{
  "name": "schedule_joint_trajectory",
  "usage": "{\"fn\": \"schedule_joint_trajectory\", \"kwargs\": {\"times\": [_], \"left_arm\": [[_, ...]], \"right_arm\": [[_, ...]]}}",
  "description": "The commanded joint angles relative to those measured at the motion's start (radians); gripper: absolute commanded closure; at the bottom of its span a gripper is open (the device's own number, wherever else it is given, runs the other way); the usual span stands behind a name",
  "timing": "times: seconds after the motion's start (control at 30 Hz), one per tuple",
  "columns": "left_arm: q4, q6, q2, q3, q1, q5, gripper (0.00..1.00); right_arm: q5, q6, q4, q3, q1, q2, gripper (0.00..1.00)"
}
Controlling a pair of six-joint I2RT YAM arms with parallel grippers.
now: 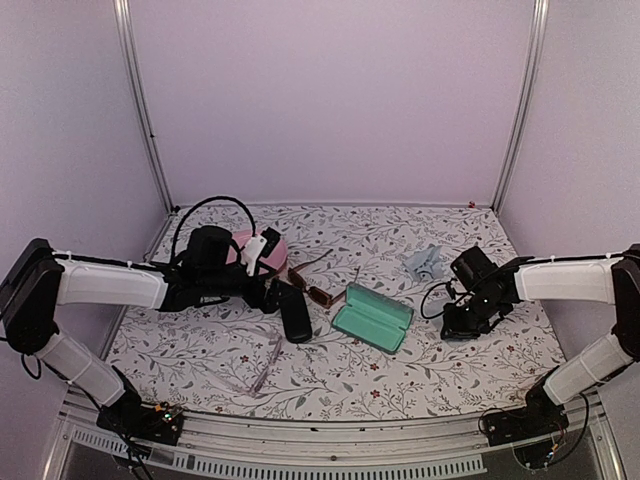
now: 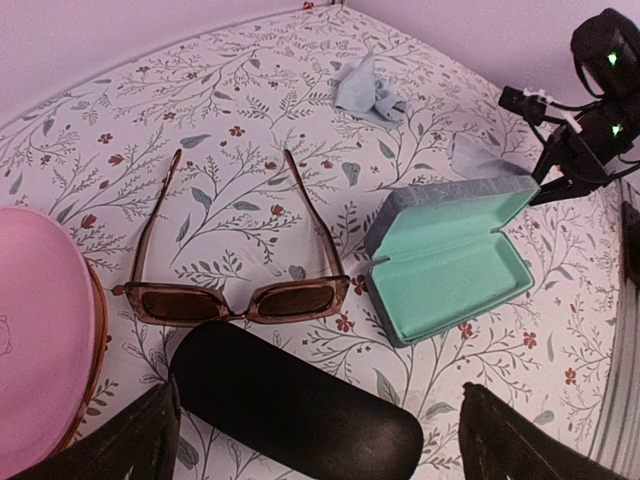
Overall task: Organize the sunglasses
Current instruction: Move the glasses cleaning cloth to the center of the board.
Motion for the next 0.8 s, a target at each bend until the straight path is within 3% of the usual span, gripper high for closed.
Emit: {"fn": "schedule_joint_trajectory", "kwargs": {"times": [0.0, 0.33, 0.6, 0.77], "left_arm": [[0.011, 0.000, 0.022, 0.022, 0.007, 0.015, 0.02], [0.013, -0.009, 0.040, 0.026, 0.007, 0.021, 0.03], [0.003, -0.014, 0.035, 0.038, 0.006, 0.020, 0.03], [0.003, -0.020, 0.032, 0.039, 0.001, 0.015, 0.03]], "right_arm": [[0.032, 0.010, -0.010, 0.004, 0.004, 0.010, 0.73], [0.057, 0.033, -0.004, -0.011, 0.035, 0.045, 0.79], [0.073, 0.058, -0.004, -0.021, 0.060, 0.030, 0.95], [0.067, 0.065, -0.005, -0.022, 0.071, 0.010, 0.97]]}}
